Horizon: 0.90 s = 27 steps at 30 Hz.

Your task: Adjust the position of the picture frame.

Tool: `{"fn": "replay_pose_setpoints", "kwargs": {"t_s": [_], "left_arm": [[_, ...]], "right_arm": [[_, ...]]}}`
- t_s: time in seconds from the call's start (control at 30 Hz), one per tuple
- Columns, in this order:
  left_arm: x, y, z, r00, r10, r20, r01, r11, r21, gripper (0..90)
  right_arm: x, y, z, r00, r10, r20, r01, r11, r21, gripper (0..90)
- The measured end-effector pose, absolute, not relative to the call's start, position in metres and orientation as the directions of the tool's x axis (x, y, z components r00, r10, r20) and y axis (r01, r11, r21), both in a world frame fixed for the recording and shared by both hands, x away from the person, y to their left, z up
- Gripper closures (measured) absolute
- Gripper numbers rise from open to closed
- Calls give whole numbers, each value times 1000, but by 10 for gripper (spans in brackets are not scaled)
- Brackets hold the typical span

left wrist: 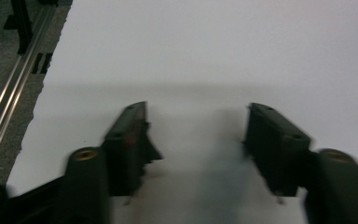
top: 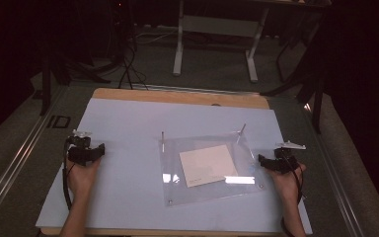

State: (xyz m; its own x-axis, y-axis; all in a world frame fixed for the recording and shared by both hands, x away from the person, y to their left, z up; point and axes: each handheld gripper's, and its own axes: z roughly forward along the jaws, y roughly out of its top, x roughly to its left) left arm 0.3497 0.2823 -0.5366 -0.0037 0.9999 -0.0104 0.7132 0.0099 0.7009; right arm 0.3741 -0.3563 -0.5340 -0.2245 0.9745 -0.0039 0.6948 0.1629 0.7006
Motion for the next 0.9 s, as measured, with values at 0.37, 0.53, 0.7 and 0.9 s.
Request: {"fn": "replay_pose_setpoints", "kwargs": {"t_s": [0.37,0.53,0.7,0.9], "left_arm": [[338,274,-519,91,993,-73,634,-1,774,433],[337,266,-516,138,984,-109,624,-1,781,449],[337,251,-508,210,970,-121,594,-29,804,486],[342,230,-501,313,941,-126,569,-80,818,539]], "right_arm": [[366,-350,-528,-311,950,-34,634,234,737,442],[365,-346,-525,-340,940,-35,627,254,736,511],[367,-343,-519,-395,917,-52,596,299,745,562],[380,-336,-508,-451,892,-41,557,317,768,600]]}}
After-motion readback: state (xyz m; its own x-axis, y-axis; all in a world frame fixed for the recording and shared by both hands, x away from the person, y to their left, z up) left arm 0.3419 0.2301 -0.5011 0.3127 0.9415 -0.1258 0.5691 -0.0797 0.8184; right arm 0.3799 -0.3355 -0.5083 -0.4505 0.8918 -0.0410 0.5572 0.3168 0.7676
